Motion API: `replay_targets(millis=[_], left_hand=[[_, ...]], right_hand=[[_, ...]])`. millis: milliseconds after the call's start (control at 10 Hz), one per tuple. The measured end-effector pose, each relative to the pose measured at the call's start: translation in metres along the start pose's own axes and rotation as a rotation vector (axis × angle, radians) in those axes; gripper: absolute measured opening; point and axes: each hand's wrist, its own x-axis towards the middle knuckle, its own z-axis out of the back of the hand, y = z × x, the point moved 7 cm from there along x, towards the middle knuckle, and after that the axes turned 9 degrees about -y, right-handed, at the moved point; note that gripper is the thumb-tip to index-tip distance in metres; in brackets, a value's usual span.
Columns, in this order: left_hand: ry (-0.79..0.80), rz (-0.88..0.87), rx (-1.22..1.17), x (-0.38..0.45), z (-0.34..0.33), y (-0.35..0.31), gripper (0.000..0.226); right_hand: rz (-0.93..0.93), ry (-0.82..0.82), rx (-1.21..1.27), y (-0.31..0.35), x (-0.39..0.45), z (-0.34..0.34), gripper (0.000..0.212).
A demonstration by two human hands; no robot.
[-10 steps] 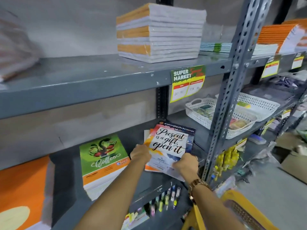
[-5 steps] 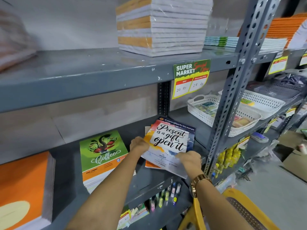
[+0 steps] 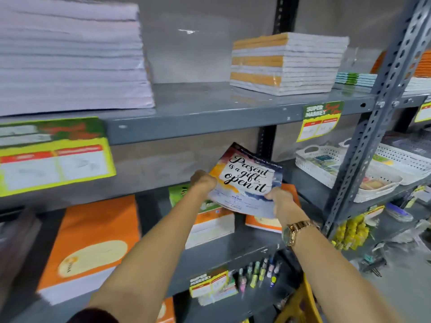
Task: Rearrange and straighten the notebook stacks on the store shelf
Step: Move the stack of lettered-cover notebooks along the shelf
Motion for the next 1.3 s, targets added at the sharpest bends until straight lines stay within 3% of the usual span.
replay_targets(millis=[200,300,400,700,800,1000,1100,1300], left_hand=[[-0.038,0.044,-0.082,-0.02,0.117,0.065,0.013],[-0.151,0.075,-0.063,-0.023,0.18,0.112,0.03],[-0.233,0.101,-0.031,-0.024,0.233,0.161,0.017],[-0.447,0.284,-0.048,-0.043,0.354,0.297,0.027],[-0.505,0.328,0.001,-0.053,0.389,0.334,0.027],[-0.619,0.46,0.034,-0.07,0.435,0.397,0.032],[-0.615,0.493,0.062,-0.074,0.447,0.417,0.016],[-0.606,0.488,0.177,-0.076,0.452,0.447,0.026]], right_hand=[[0.078,0.122,-0.033,0.017,-0.081,-0.084,0.038],[0.077,0.14,-0.071,0.01,-0.126,-0.14,0.037],[0.052,0.223,-0.107,0.0,-0.177,-0.195,0.018],[0.168,0.398,-0.115,-0.033,-0.299,-0.312,0.011],[0.166,0.466,-0.095,-0.046,-0.343,-0.343,0.017],[0.215,0.542,-0.22,-0.078,-0.393,-0.397,0.043],[0.234,0.508,-0.293,-0.092,-0.409,-0.405,0.043],[0.424,0.455,-0.549,-0.095,-0.422,-0.404,0.039]])
